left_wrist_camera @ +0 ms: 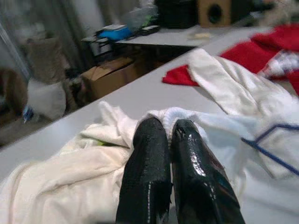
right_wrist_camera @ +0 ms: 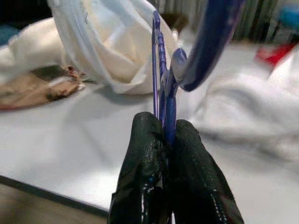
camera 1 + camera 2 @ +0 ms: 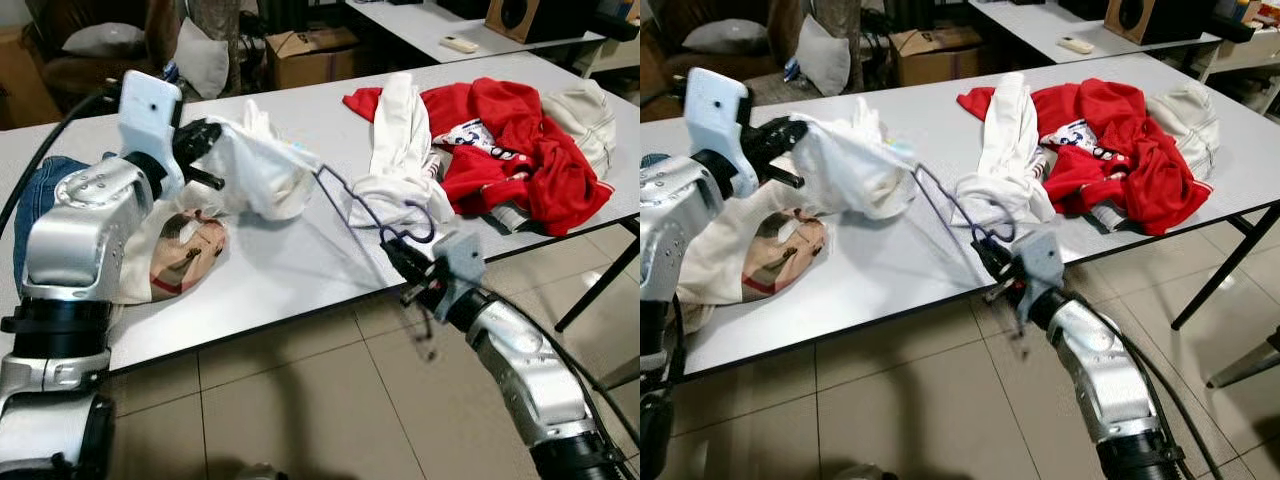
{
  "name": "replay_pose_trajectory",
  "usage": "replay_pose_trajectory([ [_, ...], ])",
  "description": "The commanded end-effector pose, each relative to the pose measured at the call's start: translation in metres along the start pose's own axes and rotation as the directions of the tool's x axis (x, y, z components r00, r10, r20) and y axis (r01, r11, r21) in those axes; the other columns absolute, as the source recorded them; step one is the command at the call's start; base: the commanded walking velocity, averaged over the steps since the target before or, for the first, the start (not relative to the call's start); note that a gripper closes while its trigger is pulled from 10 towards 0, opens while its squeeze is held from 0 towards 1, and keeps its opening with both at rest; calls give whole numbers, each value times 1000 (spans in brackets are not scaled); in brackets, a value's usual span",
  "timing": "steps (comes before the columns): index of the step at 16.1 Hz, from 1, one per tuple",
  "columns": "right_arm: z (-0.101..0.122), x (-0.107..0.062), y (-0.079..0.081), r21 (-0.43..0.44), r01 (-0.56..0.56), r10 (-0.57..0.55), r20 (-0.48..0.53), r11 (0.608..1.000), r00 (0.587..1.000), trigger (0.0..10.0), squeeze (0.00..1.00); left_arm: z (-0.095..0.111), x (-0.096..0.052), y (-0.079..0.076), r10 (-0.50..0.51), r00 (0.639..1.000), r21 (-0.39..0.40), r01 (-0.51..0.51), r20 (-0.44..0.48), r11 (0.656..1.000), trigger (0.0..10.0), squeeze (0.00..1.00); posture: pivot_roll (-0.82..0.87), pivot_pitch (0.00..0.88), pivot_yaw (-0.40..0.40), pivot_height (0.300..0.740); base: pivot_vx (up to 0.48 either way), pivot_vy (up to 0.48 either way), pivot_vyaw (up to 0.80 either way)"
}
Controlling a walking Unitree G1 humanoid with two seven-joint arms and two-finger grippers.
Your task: Hang hanger
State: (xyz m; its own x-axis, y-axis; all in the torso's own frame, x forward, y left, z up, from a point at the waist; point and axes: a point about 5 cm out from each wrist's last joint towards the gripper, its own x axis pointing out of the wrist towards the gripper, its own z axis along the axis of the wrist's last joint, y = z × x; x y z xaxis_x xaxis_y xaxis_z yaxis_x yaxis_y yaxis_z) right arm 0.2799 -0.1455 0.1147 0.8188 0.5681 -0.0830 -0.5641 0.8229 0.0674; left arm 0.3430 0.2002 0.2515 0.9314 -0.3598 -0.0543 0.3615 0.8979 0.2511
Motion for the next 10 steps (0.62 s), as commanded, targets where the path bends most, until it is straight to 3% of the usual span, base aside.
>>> replay_pose_trajectory([
  [1,11,1,-3,121,0,-5,37,993,999,10000,0,4,-2,-4,-43,999,101,42,11,994,0,0,12,0,73,740,0,0,0],
  [3,18,0,-6,258,-3,-17,75,966,997,10000,0,-1,-4,-7,-89,996,201,92,-26,975,0,0,11,0,77,740,0,0,0],
  [4,24,-2,-7,360,-33,-11,121,933,993,10000,0,-7,-9,-15,-172,983,262,183,-65,948,0,0,11,0,77,740,0,0,0],
  [5,26,-3,-6,400,-60,5,136,914,991,10000,0,-10,-11,-18,-211,974,273,227,-85,935,0,0,11,0,77,740,0,0,0],
  [6,28,-7,1,372,-123,90,105,920,990,10000,0,-12,-12,-28,-293,951,273,308,-95,911,0,0,14,0,75,740,0,0,0],
  [7,27,-7,3,340,-127,105,82,932,991,10000,0,-10,-10,-30,-309,948,266,319,-78,910,0,0,14,0,76,740,0,0,0],
  [8,29,-6,0,368,-103,72,95,924,993,10000,0,-8,-9,-33,-343,937,269,349,-72,898,0,0,14,0,78,740,0,0,0],
  [10,42,-4,-8,318,-29,-15,134,948,991,10000,0,-15,-15,-45,-465,874,266,486,-142,832,0,0,9,0,83,740,0,0,0],
])
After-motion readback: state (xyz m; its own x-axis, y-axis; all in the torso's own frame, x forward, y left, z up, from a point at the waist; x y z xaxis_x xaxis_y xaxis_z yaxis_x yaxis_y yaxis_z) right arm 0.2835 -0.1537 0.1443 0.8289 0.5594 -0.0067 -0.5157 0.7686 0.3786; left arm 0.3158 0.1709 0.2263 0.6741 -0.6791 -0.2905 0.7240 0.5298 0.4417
